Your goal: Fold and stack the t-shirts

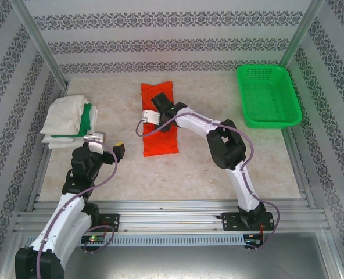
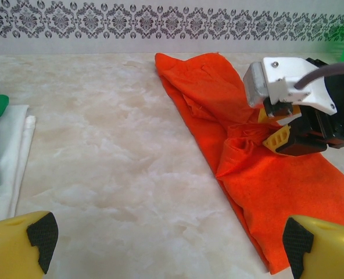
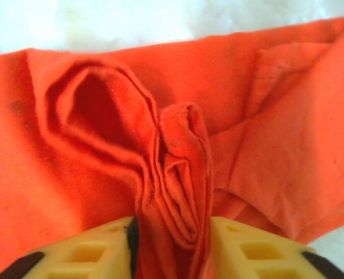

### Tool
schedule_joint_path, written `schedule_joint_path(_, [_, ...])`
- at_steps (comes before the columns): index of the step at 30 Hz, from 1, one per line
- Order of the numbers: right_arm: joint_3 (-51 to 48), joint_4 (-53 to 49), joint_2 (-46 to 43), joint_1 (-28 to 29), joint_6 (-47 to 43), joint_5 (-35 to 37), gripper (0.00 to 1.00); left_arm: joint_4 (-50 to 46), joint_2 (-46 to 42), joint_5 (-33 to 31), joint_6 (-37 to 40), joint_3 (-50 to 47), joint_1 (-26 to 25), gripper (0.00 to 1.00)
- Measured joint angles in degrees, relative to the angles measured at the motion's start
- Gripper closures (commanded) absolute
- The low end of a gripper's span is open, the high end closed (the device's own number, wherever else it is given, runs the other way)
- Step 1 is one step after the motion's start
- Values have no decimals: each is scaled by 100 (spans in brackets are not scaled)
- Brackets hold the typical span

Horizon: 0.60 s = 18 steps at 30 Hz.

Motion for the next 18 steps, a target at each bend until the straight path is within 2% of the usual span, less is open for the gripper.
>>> schedule_joint_path(2, [-103, 267, -50, -7, 243, 142, 45, -2, 4, -2, -31, 2, 0, 0])
schedule_joint_path(4, [-334, 531, -201, -7, 470, 267, 42, -20, 48, -13, -118, 26, -7, 0])
schedule_joint_path(10, [-1537, 1399, -1276, -35, 1749, 439, 40, -31, 542, -61, -643, 267, -175, 0])
schedule_joint_path(13, [-2090, 1744, -1856, -122, 2232, 175, 40, 42, 1073, -48, -894, 407, -393, 0])
schedule_joint_path(15, [-2468, 1897, -2166, -157, 2164, -214, 40, 127, 1421, -15, -1062, 470, -498, 0])
schedule_joint_path(18, [-3134, 2009, -2498, -52, 1576, -511, 39, 328, 1871, 7, -1292, 518, -531, 0])
